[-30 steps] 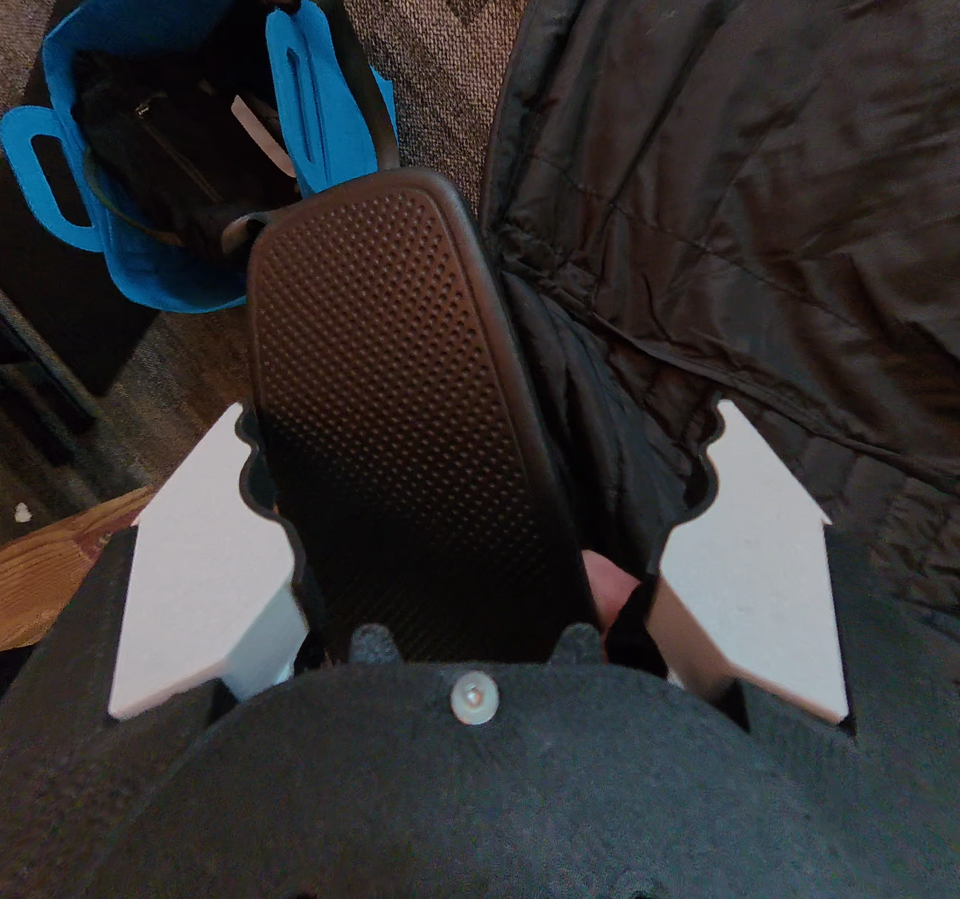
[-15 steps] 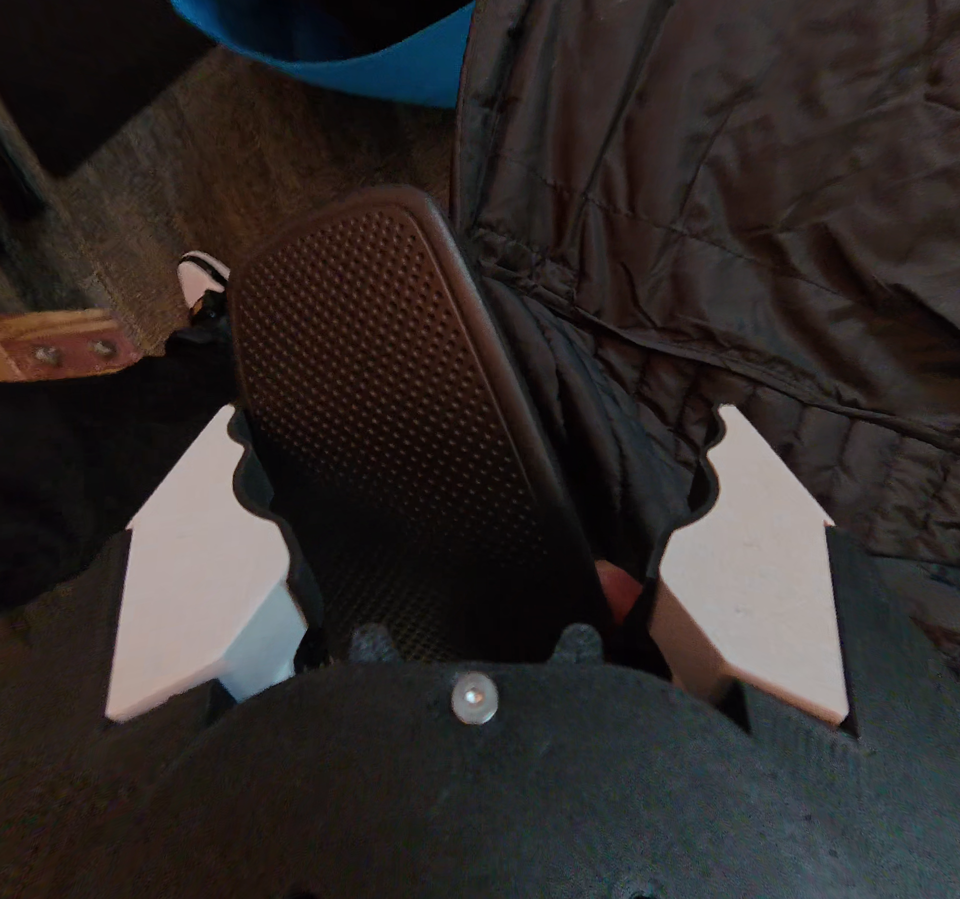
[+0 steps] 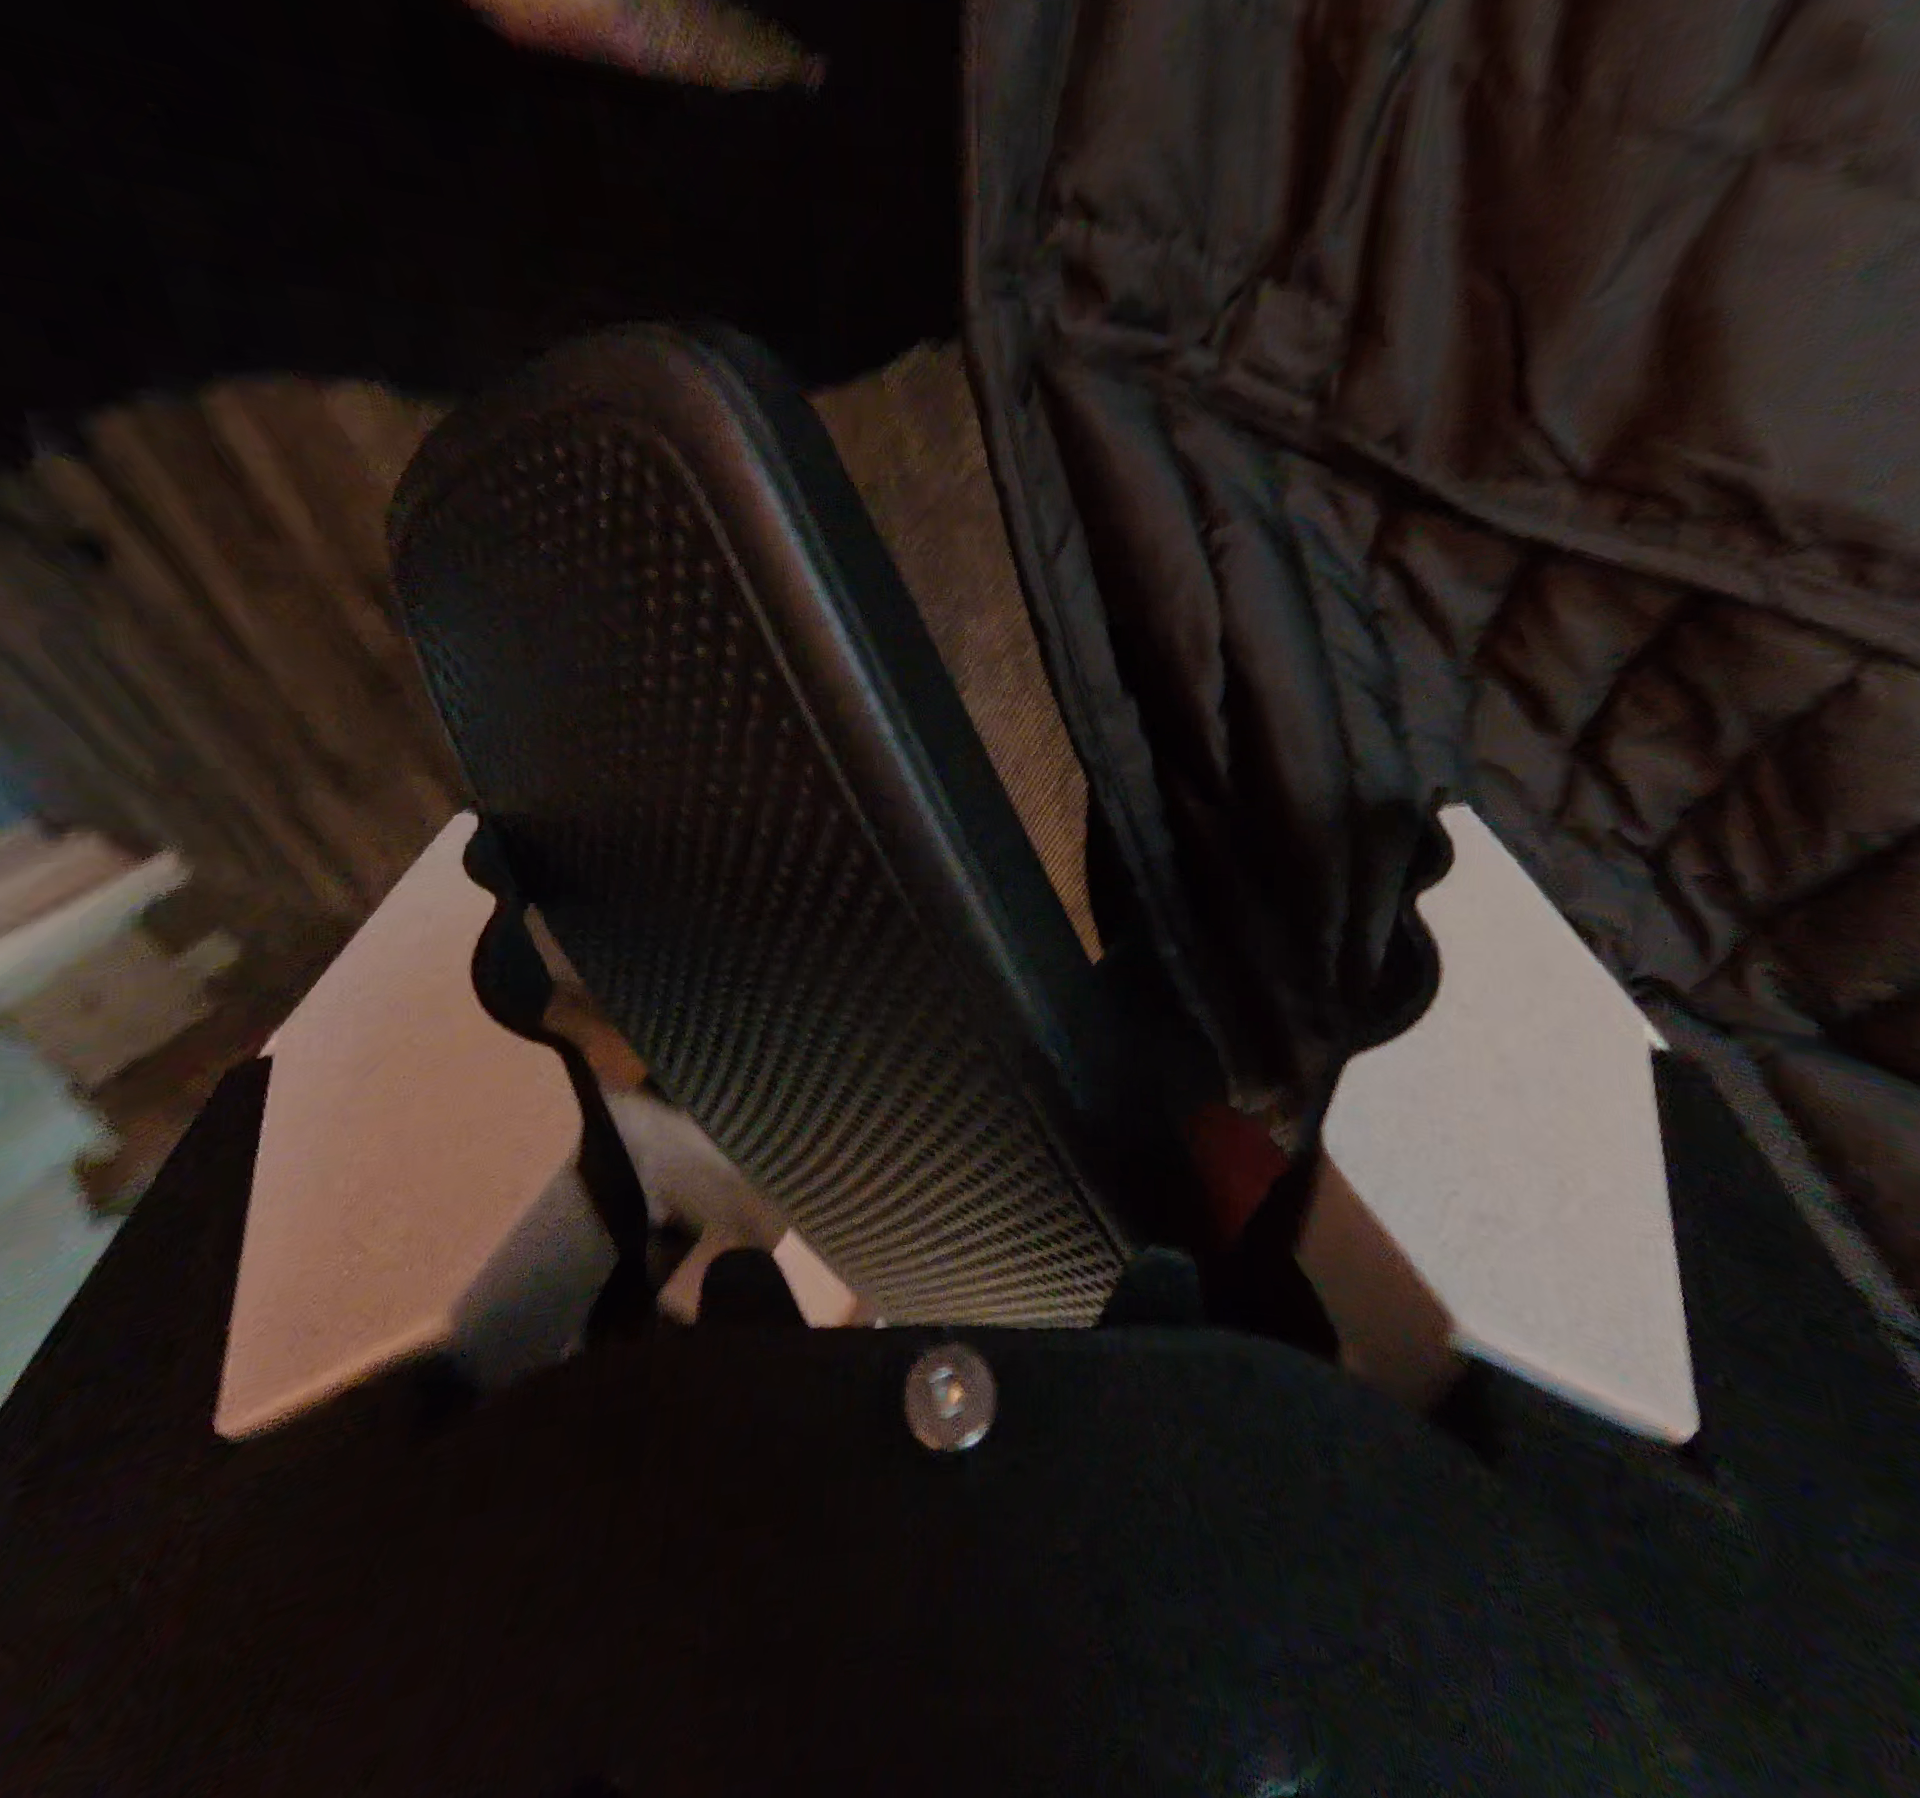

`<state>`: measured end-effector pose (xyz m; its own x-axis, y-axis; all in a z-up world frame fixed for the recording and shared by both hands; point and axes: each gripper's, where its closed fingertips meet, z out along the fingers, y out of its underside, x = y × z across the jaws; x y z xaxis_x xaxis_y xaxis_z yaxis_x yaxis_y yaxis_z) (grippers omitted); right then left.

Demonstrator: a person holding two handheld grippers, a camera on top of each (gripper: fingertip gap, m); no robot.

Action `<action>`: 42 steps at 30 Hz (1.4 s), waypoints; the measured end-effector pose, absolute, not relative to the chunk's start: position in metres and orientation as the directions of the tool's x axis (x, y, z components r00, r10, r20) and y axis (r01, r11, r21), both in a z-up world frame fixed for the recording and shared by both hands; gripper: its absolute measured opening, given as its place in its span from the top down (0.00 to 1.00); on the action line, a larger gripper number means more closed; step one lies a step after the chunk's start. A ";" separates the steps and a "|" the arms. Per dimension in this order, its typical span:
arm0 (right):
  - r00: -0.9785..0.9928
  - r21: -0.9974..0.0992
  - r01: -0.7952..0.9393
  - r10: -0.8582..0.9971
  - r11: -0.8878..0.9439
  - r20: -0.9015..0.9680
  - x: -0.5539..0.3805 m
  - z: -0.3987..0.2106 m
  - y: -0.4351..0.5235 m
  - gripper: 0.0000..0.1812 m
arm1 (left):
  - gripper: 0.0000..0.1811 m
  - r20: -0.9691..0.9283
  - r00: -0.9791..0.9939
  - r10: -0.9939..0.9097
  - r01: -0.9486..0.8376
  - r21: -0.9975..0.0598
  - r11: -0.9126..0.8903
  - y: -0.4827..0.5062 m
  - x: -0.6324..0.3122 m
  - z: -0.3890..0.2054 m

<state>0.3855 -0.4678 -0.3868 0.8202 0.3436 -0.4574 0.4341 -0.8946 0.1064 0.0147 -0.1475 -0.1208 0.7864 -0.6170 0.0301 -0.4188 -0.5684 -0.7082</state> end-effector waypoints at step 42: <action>0.505 -0.727 0.492 0.837 -0.479 -0.210 0.164 -0.239 0.225 0.55 | 0.65 0.070 0.947 -0.312 -0.087 -0.883 -0.461 0.025 -0.031 -0.178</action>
